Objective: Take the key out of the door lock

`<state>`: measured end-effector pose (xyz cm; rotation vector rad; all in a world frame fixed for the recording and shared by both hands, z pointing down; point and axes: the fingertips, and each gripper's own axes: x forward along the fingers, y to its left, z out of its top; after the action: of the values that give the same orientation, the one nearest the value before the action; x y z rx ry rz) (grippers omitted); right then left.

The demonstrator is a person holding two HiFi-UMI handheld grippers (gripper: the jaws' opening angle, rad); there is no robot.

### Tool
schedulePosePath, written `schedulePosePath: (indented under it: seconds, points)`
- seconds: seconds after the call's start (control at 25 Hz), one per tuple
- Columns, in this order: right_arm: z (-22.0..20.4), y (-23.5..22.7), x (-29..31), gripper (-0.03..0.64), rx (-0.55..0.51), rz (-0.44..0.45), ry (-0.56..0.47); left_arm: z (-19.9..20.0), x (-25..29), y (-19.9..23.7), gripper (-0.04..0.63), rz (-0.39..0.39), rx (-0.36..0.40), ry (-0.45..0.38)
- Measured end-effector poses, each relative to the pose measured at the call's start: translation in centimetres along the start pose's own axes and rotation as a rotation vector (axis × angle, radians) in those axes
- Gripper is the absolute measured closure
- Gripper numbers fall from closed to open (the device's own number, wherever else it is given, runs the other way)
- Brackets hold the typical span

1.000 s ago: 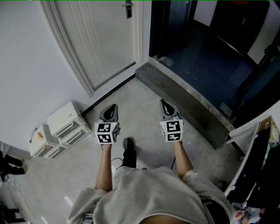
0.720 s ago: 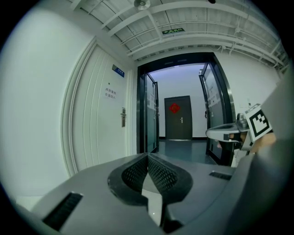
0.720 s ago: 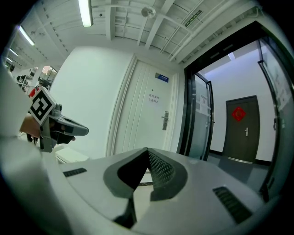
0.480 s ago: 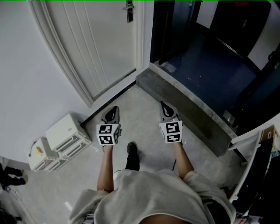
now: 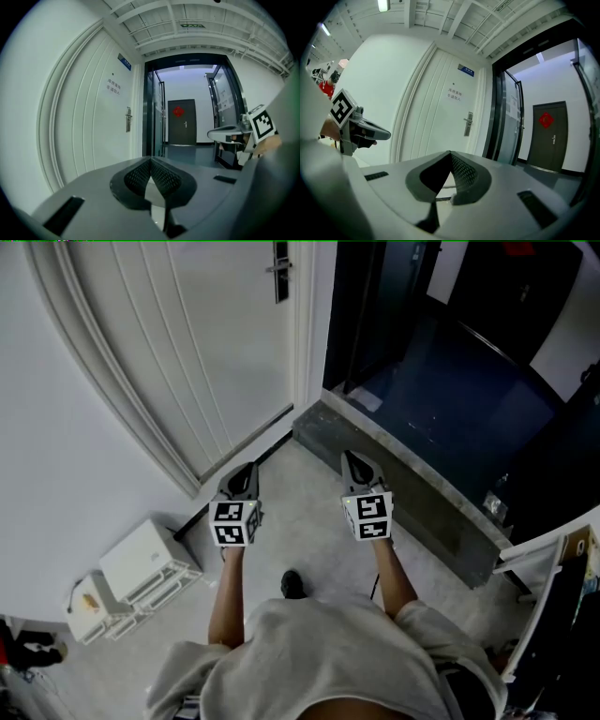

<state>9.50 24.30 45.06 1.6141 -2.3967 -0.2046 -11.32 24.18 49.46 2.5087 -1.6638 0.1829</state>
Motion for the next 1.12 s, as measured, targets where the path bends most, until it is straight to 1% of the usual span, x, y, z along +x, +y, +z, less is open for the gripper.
schedulePosePath:
  seconds: [0.2, 0.4, 0.76, 0.92, 1.12]
  points:
    - [1.4, -1.4, 5.5, 0.594, -0.003, -0.032, -0.017, 2.0, 4.9, 3.7, 0.577, -0.015, 0.022, -0.014]
    - [1.2, -2.1, 10.0, 0.594, -0.002, -0.057, -0.010, 2.4, 8.7, 6.8, 0.577, -0.029, 0.026, -0.006]
    - [-0.2, -4.0, 14.7, 0.594, 0.020, -0.069, 0.006, 2.0, 13.5, 8.3, 0.577, -0.044, 0.029, 0.011]
    - [-1.4, -5.2, 16.9, 0.594, 0.032, -0.065, 0.020, 1.6, 16.1, 8.8, 0.577, -0.044, 0.029, 0.024]
    - [-3.0, -6.9, 21.3, 0.594, 0.042, -0.054, 0.034, 1.6, 19.9, 10.0, 0.577, -0.040, 0.038, 0.034]
